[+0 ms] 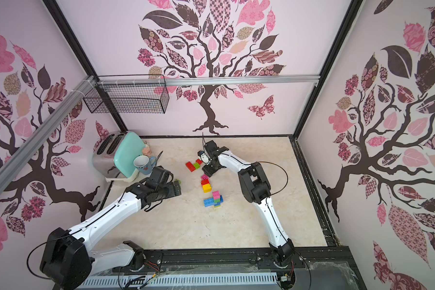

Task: Assemble the number 4 with lego
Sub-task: Pick up the lego brick from the center of the board.

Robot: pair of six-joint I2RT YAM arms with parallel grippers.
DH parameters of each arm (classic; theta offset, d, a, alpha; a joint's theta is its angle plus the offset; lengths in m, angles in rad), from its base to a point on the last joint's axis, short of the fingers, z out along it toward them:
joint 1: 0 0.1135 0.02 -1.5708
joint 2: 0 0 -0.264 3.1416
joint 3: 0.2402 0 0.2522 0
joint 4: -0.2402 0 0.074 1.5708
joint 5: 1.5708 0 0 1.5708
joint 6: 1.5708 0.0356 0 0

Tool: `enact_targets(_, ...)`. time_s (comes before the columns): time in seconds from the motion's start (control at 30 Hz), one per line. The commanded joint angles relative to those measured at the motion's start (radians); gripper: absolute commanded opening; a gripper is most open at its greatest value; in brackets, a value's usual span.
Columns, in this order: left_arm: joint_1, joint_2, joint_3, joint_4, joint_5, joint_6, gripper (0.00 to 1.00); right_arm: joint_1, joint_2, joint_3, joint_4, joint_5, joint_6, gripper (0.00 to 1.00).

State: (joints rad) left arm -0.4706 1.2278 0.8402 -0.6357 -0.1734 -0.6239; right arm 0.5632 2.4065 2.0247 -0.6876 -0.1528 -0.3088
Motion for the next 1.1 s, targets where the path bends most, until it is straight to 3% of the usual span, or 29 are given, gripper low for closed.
enact_targets(0.0, 0.005, 0.004, -0.029, 0.013, 0.002, 0.013, 0.98, 0.001, 0.027, 0.054, -0.074, -0.045, -0.039, 0.61)
enact_targets(0.3, 0.006, -0.001, -0.033, 0.015, 0.0, 0.016, 0.98, 0.0, 0.033, 0.043, -0.053, 0.043, -0.028, 0.52)
enact_targets(0.63, 0.005, 0.01, -0.028, 0.031, 0.045, 0.03, 0.98, 0.001, 0.0, -0.019, 0.054, 0.065, 0.028, 0.3)
enact_targets(0.8, 0.007, 0.023, 0.011, 0.046, 0.143, 0.055, 0.98, 0.0, -0.168, -0.209, 0.263, 0.065, 0.034, 0.21)
enact_targets(0.87, 0.007, 0.015, 0.036, 0.053, 0.189, 0.066, 0.98, 0.002, -0.282, -0.338, 0.397, 0.079, 0.05, 0.16)
enact_targets(0.97, 0.01, 0.003, 0.085, 0.07, 0.293, 0.093, 0.98, 0.002, -0.469, -0.583, 0.666, 0.058, 0.07, 0.0)
enact_targets(1.07, 0.011, 0.023, 0.178, 0.034, 0.399, 0.12, 0.97, 0.003, -0.64, -0.834, 0.942, -0.034, 0.115, 0.0)
